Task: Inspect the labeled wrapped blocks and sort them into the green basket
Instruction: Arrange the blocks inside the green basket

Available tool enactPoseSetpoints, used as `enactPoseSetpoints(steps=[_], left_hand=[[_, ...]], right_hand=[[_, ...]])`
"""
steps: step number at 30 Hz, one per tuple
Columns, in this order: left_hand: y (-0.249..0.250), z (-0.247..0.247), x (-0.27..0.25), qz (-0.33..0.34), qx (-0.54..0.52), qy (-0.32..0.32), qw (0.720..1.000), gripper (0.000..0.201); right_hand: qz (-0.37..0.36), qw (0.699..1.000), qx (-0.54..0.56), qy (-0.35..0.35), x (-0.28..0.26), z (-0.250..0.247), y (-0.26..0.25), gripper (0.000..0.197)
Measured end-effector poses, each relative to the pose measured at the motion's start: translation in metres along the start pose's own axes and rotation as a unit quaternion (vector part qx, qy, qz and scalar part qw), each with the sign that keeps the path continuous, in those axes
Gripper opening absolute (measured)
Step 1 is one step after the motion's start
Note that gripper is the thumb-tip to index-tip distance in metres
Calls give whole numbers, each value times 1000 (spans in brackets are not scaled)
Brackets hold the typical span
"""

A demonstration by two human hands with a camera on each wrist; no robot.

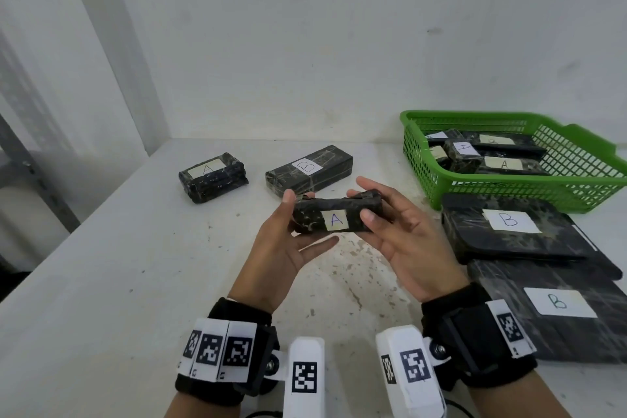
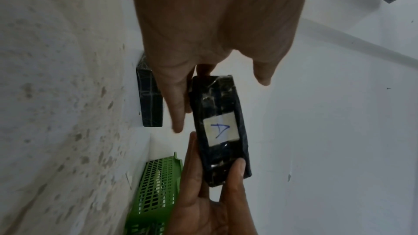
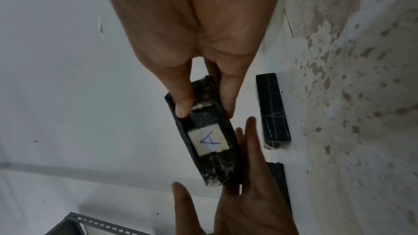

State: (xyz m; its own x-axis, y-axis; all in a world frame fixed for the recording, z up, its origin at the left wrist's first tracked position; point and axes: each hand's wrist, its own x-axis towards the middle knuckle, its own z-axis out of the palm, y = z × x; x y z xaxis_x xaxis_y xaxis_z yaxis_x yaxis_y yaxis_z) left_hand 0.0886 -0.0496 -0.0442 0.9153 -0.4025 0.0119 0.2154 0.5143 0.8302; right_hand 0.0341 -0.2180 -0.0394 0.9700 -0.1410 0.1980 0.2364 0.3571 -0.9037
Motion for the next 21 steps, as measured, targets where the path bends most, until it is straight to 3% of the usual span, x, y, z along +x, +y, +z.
enactPoseSetpoints(steps=[3,8,12,16,21], left_hand=[[-1,-2,1,52,23,19,998,45],[-2,-5,0,100,51,11,994,26],[-3,-2,-3,106,49,-3,993,33],[0,0,-3,68,21,-6,997,46],[-1,1,-3,69,46,15,996,47]], right_hand=[[13,1000,-5,-15,0,-1,0,49],[68,996,56,1,2,2,1,43],[24,999,12,35,1,3,3,38],[3,999,-11,30,0,3,4,31],[13,1000,-15,24,1,3,3,41]])
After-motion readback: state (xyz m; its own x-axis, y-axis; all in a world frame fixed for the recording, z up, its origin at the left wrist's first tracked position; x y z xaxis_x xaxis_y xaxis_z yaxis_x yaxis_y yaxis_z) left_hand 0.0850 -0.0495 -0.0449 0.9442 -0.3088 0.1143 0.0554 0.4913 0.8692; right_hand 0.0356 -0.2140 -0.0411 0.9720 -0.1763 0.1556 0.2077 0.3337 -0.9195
